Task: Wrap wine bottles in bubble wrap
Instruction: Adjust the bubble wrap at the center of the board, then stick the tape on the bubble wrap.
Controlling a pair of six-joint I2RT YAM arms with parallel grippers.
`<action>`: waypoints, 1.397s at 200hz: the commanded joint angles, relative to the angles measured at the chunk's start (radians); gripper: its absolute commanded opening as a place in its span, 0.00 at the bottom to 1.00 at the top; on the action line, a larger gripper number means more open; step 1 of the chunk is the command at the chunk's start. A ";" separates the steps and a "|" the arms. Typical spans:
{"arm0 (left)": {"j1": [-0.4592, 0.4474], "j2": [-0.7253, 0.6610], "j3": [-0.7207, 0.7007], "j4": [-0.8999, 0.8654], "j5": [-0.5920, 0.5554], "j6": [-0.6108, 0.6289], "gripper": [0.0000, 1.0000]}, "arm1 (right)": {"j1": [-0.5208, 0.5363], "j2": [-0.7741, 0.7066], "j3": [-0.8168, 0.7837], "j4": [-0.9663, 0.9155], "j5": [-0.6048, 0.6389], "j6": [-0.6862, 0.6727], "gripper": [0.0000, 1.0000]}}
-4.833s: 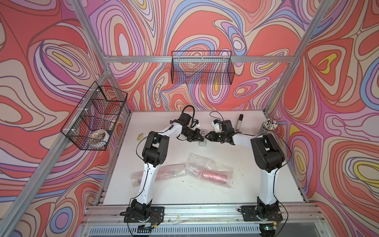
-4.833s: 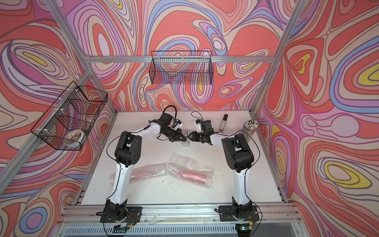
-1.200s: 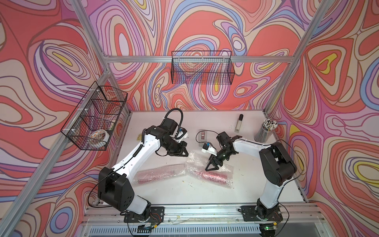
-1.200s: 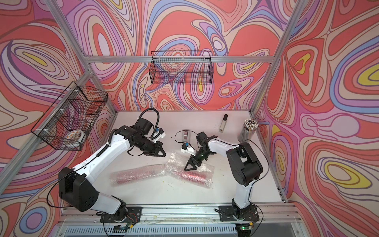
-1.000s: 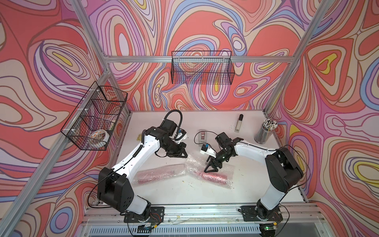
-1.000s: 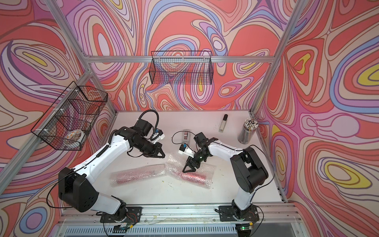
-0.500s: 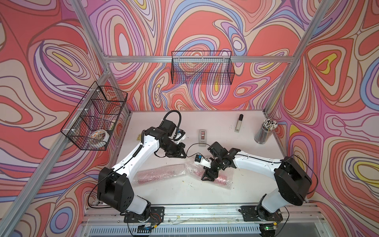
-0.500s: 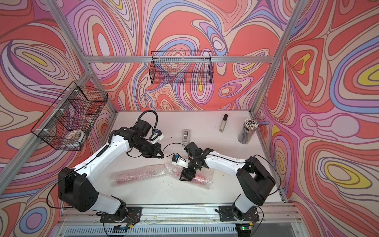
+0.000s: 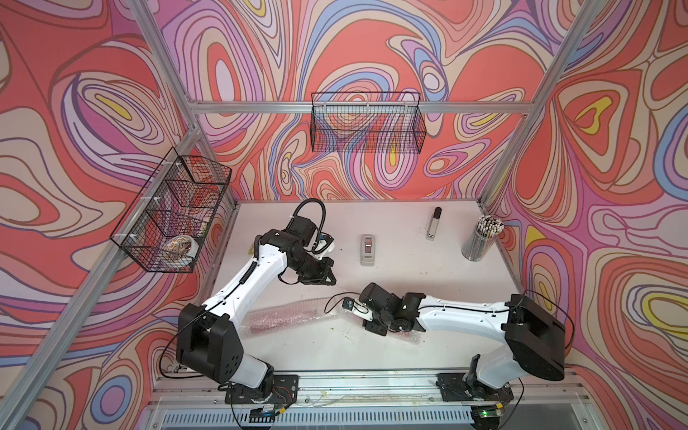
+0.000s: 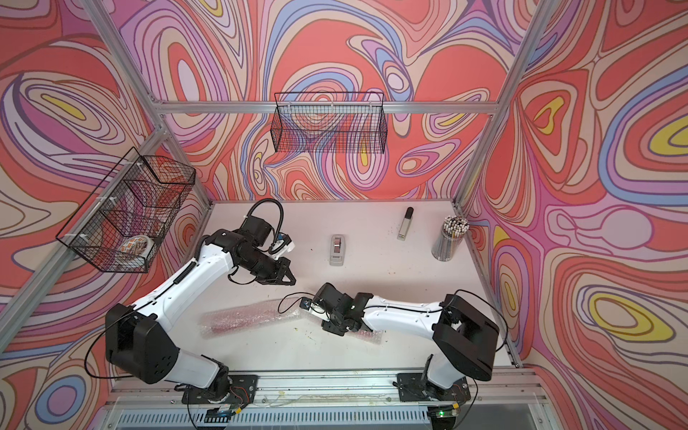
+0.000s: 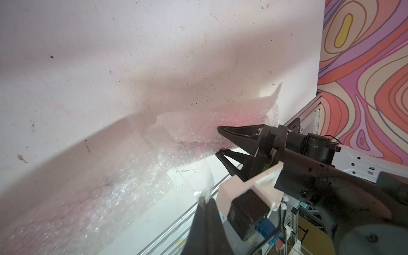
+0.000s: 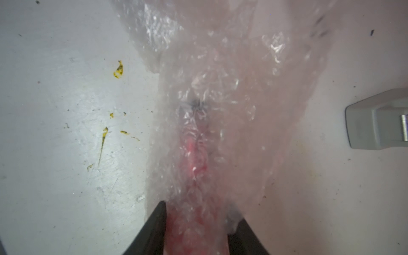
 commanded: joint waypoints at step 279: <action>-0.213 0.306 -0.167 0.446 0.345 -0.218 0.00 | 0.141 -0.089 -0.240 0.208 0.288 -0.175 0.37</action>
